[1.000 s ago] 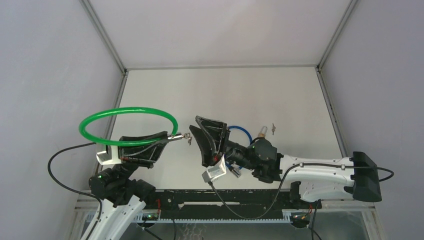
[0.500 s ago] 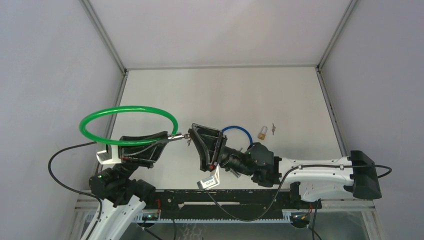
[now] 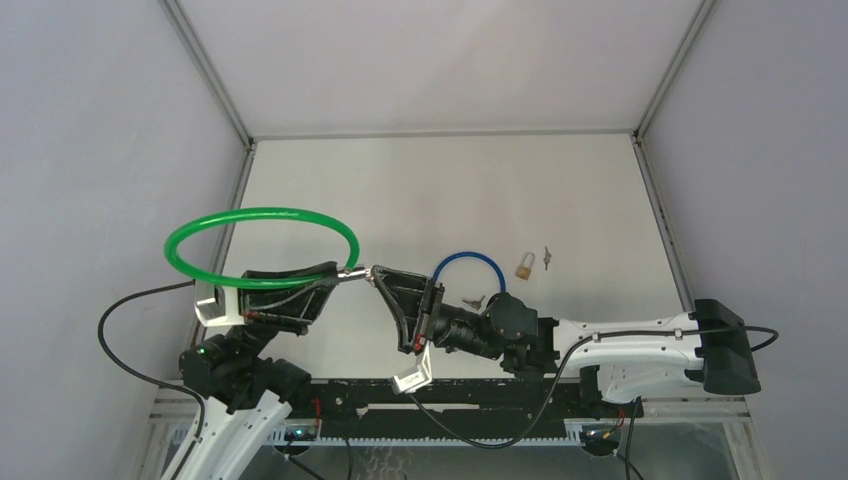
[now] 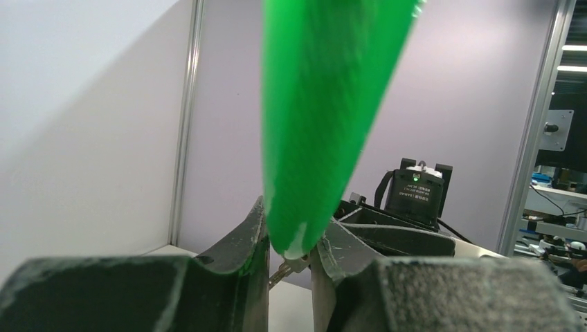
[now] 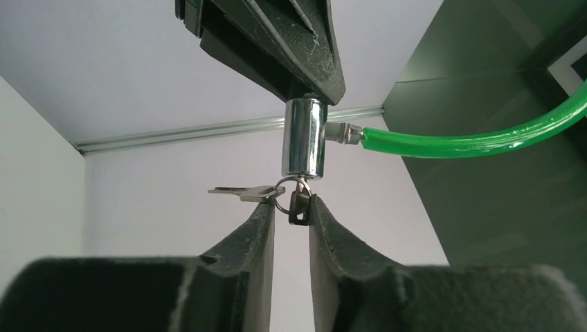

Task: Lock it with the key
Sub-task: Lock the lock.

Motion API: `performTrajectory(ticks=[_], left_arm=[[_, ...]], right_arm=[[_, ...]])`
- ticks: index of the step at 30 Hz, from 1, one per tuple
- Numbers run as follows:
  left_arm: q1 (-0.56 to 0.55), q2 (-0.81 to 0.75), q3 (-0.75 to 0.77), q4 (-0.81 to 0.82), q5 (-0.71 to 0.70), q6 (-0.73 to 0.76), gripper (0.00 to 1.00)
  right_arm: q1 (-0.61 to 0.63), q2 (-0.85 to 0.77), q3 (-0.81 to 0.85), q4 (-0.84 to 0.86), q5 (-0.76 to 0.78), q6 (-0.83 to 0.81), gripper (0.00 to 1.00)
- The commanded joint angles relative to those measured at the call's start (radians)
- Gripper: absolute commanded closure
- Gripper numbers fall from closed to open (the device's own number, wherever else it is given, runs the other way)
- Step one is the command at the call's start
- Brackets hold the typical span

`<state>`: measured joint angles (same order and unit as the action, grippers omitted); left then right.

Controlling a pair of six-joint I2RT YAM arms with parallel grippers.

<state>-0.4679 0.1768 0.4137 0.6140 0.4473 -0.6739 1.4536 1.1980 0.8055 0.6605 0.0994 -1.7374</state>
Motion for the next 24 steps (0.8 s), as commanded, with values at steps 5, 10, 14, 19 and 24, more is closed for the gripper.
performTrajectory(ticks=[5, 10, 14, 19, 24], left_arm=[[0.011, 0.001, 0.03, 0.047, 0.014, 0.009, 1.0], [0.01, -0.003, 0.02, 0.056, 0.043, 0.023, 1.0], [0.011, -0.003, 0.009, 0.058, 0.062, 0.027, 1.0], [0.011, -0.008, 0.005, 0.058, 0.067, 0.037, 1.0], [0.009, -0.008, 0.007, 0.058, 0.066, 0.044, 1.0]], right_arm=[[0.009, -0.022, 0.058, -0.052, 0.022, 0.123, 0.88], [0.002, -0.071, 0.105, -0.193, -0.065, 0.314, 0.95], [0.0, -0.079, 0.121, -0.206, -0.087, 0.338, 1.0], [-0.02, -0.103, 0.13, -0.23, -0.162, 0.4, 1.0], [-0.04, -0.136, 0.157, -0.325, -0.248, 0.498, 1.0]])
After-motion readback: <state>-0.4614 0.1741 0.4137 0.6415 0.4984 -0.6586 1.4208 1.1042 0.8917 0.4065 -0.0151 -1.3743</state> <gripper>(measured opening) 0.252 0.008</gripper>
